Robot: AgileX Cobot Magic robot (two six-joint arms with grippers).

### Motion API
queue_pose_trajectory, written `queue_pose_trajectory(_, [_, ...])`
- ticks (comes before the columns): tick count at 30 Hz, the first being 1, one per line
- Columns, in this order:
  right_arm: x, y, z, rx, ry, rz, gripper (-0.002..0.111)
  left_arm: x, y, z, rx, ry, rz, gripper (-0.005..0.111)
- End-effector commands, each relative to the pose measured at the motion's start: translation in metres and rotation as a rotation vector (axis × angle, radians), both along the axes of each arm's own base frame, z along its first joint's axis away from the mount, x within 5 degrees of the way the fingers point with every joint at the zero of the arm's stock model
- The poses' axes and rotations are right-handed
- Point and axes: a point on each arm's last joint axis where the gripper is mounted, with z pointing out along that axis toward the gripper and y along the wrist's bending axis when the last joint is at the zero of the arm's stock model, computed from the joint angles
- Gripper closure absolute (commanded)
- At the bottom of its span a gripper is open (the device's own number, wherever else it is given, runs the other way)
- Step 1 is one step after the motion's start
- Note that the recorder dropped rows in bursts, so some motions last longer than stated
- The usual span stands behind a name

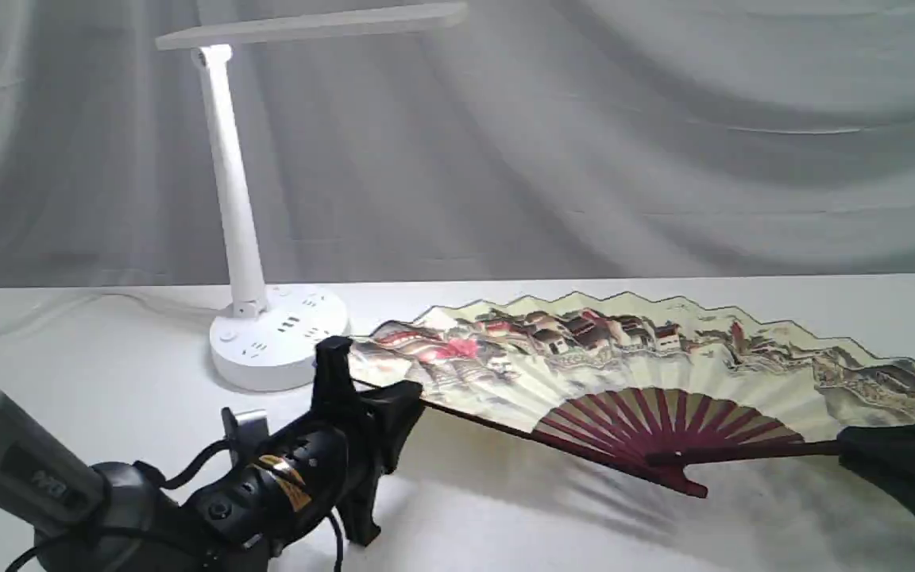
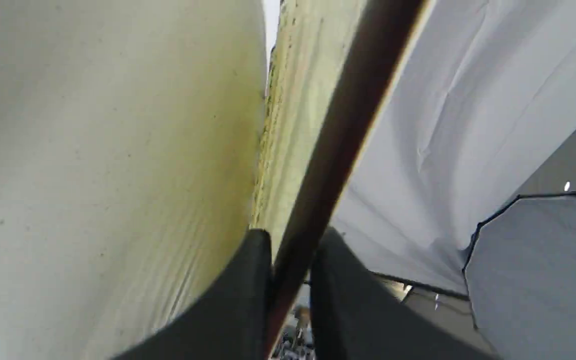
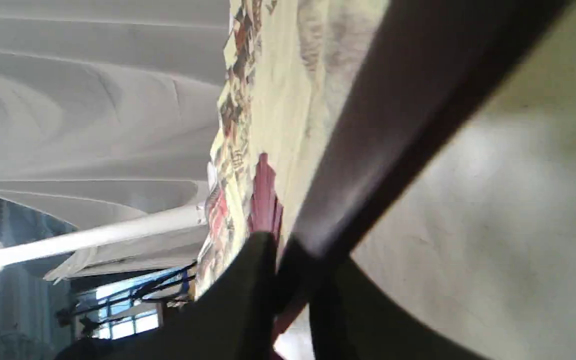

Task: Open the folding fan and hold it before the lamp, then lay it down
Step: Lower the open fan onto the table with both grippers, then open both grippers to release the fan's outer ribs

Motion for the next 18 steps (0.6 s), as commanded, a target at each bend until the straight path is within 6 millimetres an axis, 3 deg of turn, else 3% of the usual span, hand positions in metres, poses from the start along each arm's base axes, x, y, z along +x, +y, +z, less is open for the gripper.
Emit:
queue_pose_trajectory(1, [-0.003, -0.0103, -0.0073, -0.07, 0.034, -0.043, 0.08, 0.0077, 0.0097, 0.0034, -0.048, -0.011, 0.095, 0.086])
queue_pose_trajectory(6, [-0.003, -0.01, -0.0068, -0.072, 0.025, -0.038, 0.058, 0.0076, 0.0085, 0.0063, -0.016, -0.068, 0.073, 0.067])
queue_pose_trajectory(18, [-0.004, -0.0099, -0.0087, -0.08, 0.047, -0.032, 0.056, 0.0067, 0.0091, 0.0062, 0.032, -0.085, -0.051, 0.067])
